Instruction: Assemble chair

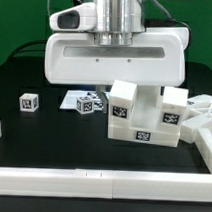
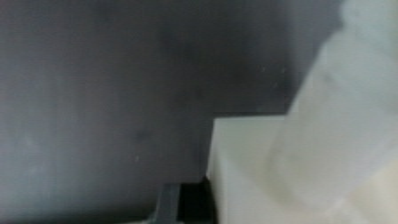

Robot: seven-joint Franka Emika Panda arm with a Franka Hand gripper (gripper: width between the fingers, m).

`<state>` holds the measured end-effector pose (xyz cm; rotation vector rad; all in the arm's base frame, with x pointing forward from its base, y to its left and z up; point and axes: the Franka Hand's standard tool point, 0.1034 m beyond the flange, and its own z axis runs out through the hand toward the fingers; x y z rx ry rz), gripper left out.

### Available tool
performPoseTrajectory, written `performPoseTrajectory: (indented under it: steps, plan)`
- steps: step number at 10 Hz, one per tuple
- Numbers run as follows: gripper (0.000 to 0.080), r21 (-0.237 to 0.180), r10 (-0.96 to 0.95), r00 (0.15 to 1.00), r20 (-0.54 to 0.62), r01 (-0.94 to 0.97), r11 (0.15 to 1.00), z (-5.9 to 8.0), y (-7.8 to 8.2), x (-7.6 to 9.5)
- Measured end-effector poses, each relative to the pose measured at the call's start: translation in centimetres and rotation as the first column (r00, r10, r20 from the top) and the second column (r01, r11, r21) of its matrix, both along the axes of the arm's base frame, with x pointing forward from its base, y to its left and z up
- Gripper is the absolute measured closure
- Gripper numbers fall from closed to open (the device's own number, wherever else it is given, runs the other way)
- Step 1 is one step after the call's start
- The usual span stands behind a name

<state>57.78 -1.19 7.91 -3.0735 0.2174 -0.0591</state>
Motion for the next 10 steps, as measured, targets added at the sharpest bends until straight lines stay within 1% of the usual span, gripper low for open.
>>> performPoseTrajectory:
  steps: [1, 2, 3, 4, 5, 6, 7, 8, 9, 10]
  plan:
    - [0.0765, 0.026, 0.042, 0.995, -0.090, -0.040, 0.999, 0.9, 0.6, 0.0]
    - [0.0765, 0.049, 0.104, 0.983, -0.150, -0.097, 0.994, 1.2, 0.7, 0.3]
    - [0.0765, 0.082, 0.169, 0.956, -0.240, -0.153, 0.985, 0.6, 0.4, 0.5]
    - [0.0765, 0.099, 0.184, 0.939, -0.292, -0.162, 0.982, -0.5, -0.1, 0.5]
    - [0.0765, 0.117, 0.177, 0.916, -0.360, -0.144, 0.983, -1.2, -0.5, -0.3]
    - [0.0765, 0.127, 0.179, 0.886, -0.427, -0.137, 0.982, -0.9, -0.3, -0.7]
    - [0.0765, 0.132, 0.185, 0.874, -0.450, -0.139, 0.981, -1.0, -0.3, -0.3]
    - [0.0765, 0.128, 0.177, 0.874, -0.452, -0.132, 0.983, -1.1, -0.2, -0.3]
    - [0.0765, 0.118, 0.159, 0.866, -0.474, -0.117, 0.986, -1.1, 0.4, -0.2]
    - [0.0765, 0.098, 0.199, 0.859, -0.473, -0.173, 0.980, -0.8, 1.2, 0.6]
